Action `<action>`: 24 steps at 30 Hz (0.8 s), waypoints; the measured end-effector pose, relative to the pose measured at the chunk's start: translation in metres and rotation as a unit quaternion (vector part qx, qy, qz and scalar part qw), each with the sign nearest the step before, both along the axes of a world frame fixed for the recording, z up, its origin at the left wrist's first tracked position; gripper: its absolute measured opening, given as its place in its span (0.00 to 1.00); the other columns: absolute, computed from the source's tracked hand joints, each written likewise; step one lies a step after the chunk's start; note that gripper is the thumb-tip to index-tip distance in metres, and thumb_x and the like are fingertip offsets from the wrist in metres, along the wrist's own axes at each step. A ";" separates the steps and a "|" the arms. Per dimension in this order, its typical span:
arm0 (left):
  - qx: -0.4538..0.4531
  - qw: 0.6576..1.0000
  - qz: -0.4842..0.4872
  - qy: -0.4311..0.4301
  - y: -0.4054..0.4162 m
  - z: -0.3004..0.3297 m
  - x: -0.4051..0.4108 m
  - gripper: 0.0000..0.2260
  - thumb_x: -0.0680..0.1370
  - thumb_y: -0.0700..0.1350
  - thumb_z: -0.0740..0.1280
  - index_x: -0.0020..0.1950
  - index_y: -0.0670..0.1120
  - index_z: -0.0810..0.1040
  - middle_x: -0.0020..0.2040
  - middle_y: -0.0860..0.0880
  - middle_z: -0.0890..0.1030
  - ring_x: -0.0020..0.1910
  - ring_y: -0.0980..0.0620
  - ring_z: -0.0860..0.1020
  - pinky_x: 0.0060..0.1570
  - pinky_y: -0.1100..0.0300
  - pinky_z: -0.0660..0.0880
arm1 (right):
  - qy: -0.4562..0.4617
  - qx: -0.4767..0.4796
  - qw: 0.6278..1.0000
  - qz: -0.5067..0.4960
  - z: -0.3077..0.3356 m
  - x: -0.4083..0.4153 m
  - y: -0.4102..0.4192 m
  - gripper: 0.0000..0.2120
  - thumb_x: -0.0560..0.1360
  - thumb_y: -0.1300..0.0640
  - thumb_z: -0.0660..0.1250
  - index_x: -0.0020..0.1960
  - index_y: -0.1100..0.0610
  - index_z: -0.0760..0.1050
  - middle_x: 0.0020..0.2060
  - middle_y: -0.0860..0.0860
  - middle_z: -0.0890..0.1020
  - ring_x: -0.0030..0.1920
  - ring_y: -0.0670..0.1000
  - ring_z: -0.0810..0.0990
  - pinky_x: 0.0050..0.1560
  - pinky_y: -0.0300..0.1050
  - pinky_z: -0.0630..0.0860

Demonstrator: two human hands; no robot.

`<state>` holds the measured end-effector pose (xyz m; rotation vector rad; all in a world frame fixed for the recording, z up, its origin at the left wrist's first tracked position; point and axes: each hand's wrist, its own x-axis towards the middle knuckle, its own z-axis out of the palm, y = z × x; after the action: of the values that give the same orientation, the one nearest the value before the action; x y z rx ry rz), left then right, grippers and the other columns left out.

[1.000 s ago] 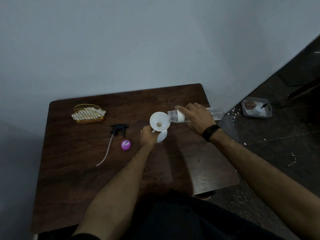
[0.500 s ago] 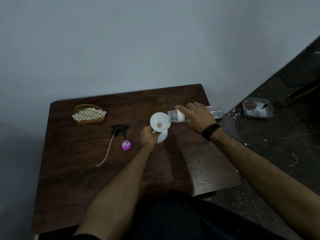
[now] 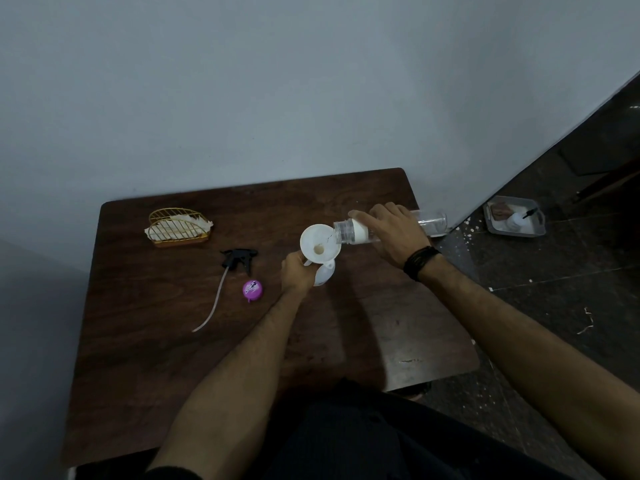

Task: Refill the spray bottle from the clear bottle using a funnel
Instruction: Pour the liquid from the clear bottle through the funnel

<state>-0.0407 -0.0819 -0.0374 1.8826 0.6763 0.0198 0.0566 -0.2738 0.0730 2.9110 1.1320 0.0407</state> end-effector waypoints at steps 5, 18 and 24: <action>-0.001 1.000 0.003 0.005 0.000 0.000 0.001 0.16 0.67 0.50 0.73 0.48 0.40 0.85 0.48 0.40 0.86 0.52 0.43 0.83 0.49 0.47 0.81 | -0.001 -0.006 1.000 -0.002 0.001 0.000 0.000 0.32 0.70 0.61 0.73 0.70 0.48 0.67 0.50 0.54 0.77 0.49 0.56 0.75 0.54 0.55 0.73; 0.012 1.000 0.004 -0.004 -0.001 -0.002 0.002 0.08 0.71 0.41 0.76 0.47 0.38 0.84 0.47 0.40 0.86 0.52 0.43 0.83 0.46 0.56 0.76 | -0.024 -0.018 1.000 0.009 0.003 0.001 0.003 0.31 0.69 0.62 0.73 0.69 0.48 0.68 0.50 0.54 0.78 0.50 0.56 0.76 0.56 0.56 0.72; 0.020 1.000 0.002 -0.012 -0.001 -0.005 0.003 0.08 0.71 0.40 0.76 0.46 0.39 0.84 0.46 0.40 0.86 0.50 0.43 0.83 0.46 0.53 0.78 | -0.037 -0.018 0.999 0.018 0.005 0.001 0.006 0.30 0.70 0.63 0.71 0.68 0.48 0.69 0.50 0.54 0.78 0.49 0.56 0.75 0.55 0.56 0.72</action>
<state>-0.0376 -0.0824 -0.0422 1.9156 0.6678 0.0591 0.0580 -0.2677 0.0783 2.8328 1.1602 0.1278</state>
